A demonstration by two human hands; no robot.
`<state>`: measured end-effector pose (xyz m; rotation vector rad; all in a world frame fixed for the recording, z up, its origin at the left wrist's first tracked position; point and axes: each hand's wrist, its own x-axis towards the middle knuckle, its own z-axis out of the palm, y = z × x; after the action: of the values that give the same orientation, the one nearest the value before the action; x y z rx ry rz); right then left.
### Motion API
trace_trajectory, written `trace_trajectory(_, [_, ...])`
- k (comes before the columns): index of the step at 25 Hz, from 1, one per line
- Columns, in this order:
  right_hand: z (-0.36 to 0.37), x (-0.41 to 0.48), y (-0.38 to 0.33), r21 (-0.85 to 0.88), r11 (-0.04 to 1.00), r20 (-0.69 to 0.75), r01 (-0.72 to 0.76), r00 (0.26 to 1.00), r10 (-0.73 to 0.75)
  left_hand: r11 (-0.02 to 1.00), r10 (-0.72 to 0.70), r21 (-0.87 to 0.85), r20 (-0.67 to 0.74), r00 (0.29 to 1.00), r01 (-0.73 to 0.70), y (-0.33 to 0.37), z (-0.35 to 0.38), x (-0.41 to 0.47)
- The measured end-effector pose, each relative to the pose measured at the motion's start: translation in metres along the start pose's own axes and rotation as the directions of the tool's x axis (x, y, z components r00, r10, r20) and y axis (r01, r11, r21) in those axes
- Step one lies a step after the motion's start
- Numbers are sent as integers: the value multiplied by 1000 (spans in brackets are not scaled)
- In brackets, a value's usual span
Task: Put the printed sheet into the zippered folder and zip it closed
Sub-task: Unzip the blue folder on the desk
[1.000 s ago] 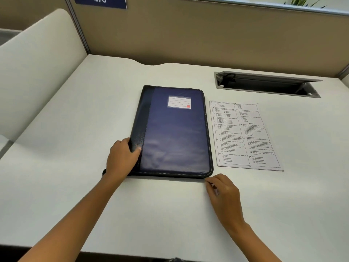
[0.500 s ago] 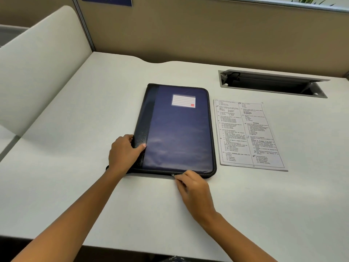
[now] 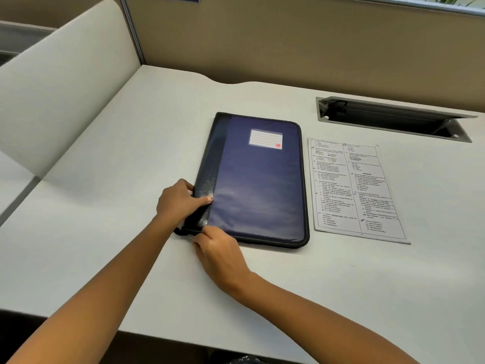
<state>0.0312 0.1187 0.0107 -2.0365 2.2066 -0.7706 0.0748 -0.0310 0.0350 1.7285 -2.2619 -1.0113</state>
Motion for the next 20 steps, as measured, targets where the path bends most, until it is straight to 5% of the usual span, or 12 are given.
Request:
trace_trajectory(10, [2,0,-4,60,996,44,67,997,-70,999,19,-42,36,999,-18,-5,6,-5])
trace_trajectory(14, [-34,-27,24,221,968,-162,-119,974,157,980,184,-53,-145,972,-193,-10,17,-29])
trace_trajectory(18, [-62,-57,58,277,852,-408,-445,748,524,898,404,-91,-222,888,-431,-17,27,-57])
trace_trajectory(20, [-71,-65,68,309,737,-416,-602,611,673,860,503,4,-175,846,-510,-19,31,-65])
